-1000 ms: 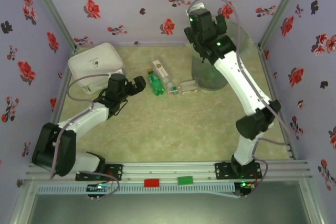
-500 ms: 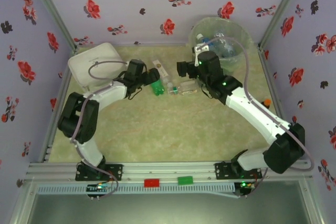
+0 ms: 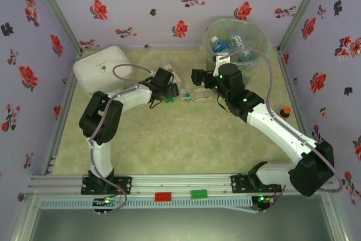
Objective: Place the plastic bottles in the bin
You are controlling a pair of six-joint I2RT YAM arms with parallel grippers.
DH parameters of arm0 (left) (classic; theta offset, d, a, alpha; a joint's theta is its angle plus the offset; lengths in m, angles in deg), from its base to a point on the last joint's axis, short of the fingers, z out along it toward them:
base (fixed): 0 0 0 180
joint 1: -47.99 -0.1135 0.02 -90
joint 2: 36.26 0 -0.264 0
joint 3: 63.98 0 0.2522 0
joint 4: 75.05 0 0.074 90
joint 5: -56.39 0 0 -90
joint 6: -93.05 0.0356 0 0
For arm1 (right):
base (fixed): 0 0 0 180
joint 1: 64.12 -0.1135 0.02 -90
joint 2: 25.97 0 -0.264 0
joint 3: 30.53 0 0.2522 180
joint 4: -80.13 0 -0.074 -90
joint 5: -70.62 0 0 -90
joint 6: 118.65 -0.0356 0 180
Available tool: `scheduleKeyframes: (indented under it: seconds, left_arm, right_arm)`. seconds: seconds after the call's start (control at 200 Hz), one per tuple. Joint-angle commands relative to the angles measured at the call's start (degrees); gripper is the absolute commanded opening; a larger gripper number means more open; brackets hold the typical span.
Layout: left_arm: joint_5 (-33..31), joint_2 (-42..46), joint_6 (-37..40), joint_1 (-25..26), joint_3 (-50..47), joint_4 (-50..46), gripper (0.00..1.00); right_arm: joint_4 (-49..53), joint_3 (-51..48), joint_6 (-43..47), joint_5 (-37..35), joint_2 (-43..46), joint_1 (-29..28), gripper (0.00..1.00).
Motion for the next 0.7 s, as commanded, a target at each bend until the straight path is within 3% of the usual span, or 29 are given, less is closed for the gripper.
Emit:
scheduleKeyframes:
  seconds: [0.0,0.225,0.42,0.695]
  left_arm:
    - [-2.5,-1.7,1.5,0.0,1.9,-2.4,0.93]
    - [-2.6,-2.9,2.6,-0.3,1.7,-1.8,0.82]
    - [-2.5,-1.3,3.1,-1.1,-0.8,0.0,0.53]
    - [-2.7,10.8,7.3,-1.4,-10.8,9.3,0.49]
  right_arm:
    - [-2.1,-0.5,-1.0,0.0,0.5,-0.1,1.00]
    - [-0.9,0.2,-1.4,0.1,-0.5,-0.1,1.00]
    - [-0.4,0.7,-1.8,0.4,-1.3,-0.1,1.00]
    - [-0.3,3.9,-4.3,4.6,-5.5,-0.1,1.00]
